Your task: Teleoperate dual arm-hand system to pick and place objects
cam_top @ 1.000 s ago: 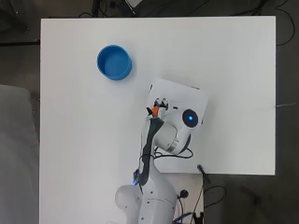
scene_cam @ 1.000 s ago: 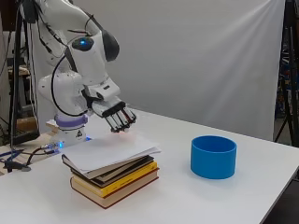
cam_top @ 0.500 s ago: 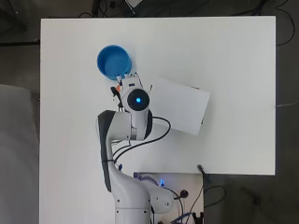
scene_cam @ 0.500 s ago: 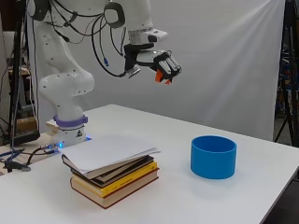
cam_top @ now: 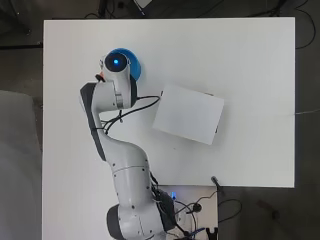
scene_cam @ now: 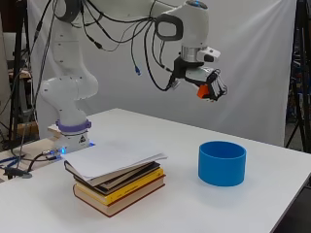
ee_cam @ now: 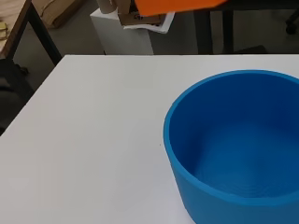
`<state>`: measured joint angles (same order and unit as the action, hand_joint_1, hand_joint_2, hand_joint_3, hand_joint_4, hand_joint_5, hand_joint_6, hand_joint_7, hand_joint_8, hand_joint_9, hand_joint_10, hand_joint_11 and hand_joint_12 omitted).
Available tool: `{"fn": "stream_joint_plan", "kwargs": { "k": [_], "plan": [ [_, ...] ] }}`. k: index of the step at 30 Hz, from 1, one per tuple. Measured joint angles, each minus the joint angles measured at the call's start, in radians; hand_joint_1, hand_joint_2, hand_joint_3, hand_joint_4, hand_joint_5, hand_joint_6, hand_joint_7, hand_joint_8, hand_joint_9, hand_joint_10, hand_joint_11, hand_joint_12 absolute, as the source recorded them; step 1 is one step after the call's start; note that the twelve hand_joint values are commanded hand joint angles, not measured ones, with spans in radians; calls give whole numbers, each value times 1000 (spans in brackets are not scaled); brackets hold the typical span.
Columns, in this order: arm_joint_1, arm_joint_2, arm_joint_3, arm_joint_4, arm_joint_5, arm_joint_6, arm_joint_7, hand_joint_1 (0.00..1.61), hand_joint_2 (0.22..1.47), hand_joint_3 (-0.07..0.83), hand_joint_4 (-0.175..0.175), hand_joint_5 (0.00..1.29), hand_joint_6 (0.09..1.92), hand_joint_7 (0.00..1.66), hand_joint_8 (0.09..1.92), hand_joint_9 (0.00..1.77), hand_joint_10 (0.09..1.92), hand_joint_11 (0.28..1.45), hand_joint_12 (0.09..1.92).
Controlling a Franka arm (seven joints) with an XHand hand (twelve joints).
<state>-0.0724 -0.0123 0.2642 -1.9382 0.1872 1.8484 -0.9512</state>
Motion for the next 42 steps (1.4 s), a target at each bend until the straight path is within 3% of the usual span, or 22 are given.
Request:
{"fn": "stream_joint_plan", "kwargs": {
  "k": [4,11,18,19,20,21,22,23,25,28,30,35,42],
  "plan": [
    [16,117,-2,76,-16,-5,15,1025,1105,1,175,998,979,1348,1920,1565,1920,1143,1761],
    [36,334,-65,226,-89,9,141,1021,1112,2,175,984,1014,1385,1920,1607,1920,1174,1750],
    [45,430,-97,277,-124,-2,126,1000,1141,5,175,920,1129,1390,1920,1619,1920,1180,1736],
    [46,451,-99,292,-120,-4,117,859,1088,-7,87,686,789,1316,1920,1597,1920,1174,1759],
    [46,465,-102,304,-114,-8,103,620,1058,-8,13,436,460,1114,1785,1393,1855,1018,1738],
    [45,476,-105,313,-106,-14,91,377,1059,-3,13,293,248,806,1211,1033,1332,774,1247],
    [46,487,-106,324,-97,-30,83,202,1080,1,27,230,127,567,700,751,810,601,753],
    [50,500,-108,339,-91,-54,86,101,1101,2,36,203,87,450,372,619,450,518,413],
    [54,520,-110,389,-90,-106,112,22,1088,-8,33,188,87,386,92,558,122,473,108],
    [57,538,-111,472,-85,-166,133,1,941,-34,54,48,87,163,87,318,87,435,87],
    [59,542,-109,488,-84,-206,128,0,890,-43,65,11,87,114,87,266,87,436,87],
    [65,491,-103,454,-110,-182,130,0,866,-12,31,78,87,220,87,375,87,471,87],
    [69,248,-114,287,-143,-125,88,0,862,-5,28,119,87,214,87,403,87,467,87]
  ]
}}
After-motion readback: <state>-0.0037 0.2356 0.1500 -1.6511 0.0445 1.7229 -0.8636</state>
